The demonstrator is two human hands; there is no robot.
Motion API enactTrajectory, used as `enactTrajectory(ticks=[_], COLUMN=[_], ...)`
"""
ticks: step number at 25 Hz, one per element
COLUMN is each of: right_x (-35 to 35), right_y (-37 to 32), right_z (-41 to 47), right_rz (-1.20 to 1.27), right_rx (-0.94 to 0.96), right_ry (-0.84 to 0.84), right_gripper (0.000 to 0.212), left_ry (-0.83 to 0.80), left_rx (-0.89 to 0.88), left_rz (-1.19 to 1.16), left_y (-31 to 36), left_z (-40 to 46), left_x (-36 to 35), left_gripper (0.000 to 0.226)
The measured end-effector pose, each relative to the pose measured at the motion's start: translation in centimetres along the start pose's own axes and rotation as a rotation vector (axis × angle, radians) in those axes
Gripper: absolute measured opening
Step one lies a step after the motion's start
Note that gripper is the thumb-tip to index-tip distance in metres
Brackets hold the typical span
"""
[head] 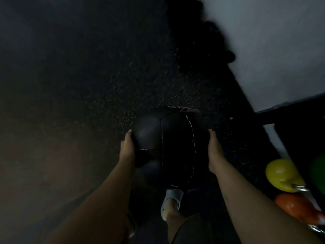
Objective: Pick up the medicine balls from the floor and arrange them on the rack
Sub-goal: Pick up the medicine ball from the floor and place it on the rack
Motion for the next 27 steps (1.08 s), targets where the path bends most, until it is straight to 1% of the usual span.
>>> enactTrajectory(ticks=[3,4,5,7,8,9,11,12,13,15,16,18,20,24,27], right_x=[5.1,7.1,9.3,13.9,16.8,19.5,25.2,28.0,30.9,35.9,38.9,44.8,50.8,61.6,69.3], right_y=[-8.2,-10.4,-12.5,-15.8,-17.2,-18.0,-19.0,-19.4,-20.0,-21.2,-21.3,-20.9,-20.6,-20.2,-19.6], right_z=[-8.7,-11.8,-15.2,-21.3,-24.6,-27.7,-33.6,-36.5,-39.5,-44.9,-48.0,-54.0,-59.5,-69.4,-74.9], right_rz=[0.233,0.309,0.358,0.348,0.37,0.406,0.532,0.621,0.713,0.882,0.951,1.032,1.05,1.057,1.029], right_rx=[0.11,0.155,0.23,0.414,0.505,0.556,0.624,0.655,0.71,0.859,0.922,0.994,1.068,1.254,1.346], right_ry=[0.0,0.0,0.012,0.081,0.12,0.135,0.185,0.203,0.207,0.195,0.207,0.245,0.257,0.302,0.335], right_gripper=[0.069,0.067,0.058,0.033,0.031,0.037,0.058,0.064,0.063,0.056,0.056,0.063,0.065,0.058,0.059], left_ry=[-0.073,-0.126,-0.181,-0.234,-0.278,-0.326,-0.416,-0.465,-0.516,-0.587,-0.644,-0.757,-0.836,-0.948,-1.061], left_rx=[-0.123,-0.158,-0.204,-0.323,-0.397,-0.465,-0.569,-0.607,-0.648,-0.749,-0.793,-0.87,-0.938,-1.068,-1.097], left_rz=[0.063,0.094,0.136,0.204,0.227,0.251,0.299,0.321,0.346,0.373,0.384,0.386,0.38,0.317,0.266], left_y=[10.1,12.9,15.5,19.4,21.1,22.3,23.6,23.7,23.5,23.2,22.6,21.1,19.3,15.1,10.9], left_z=[-8.5,-11.8,-15.6,-22.8,-27.4,-32.0,-40.9,-45.2,-49.6,-57.0,-61.2,-69.6,-77.6,-90.9,-98.9], left_x=[-5.1,-7.2,-9.3,-12.5,-14.3,-15.9,-19.2,-20.8,-22.2,-24.8,-26.2,-28.7,-30.7,-34.7,-38.5], left_gripper=[0.107,0.107,0.107,0.109,0.111,0.114,0.118,0.119,0.118,0.116,0.116,0.115,0.111,0.105,0.095])
Point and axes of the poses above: each hand's wrist, its own z-axis towards the middle knuckle, its own x-axis out of the back of the hand, y = z × x, the point moved 8 cm from there along z, towards the middle knuckle, and after that the axes turned 12 degrees about z, right-handed, at the moved point
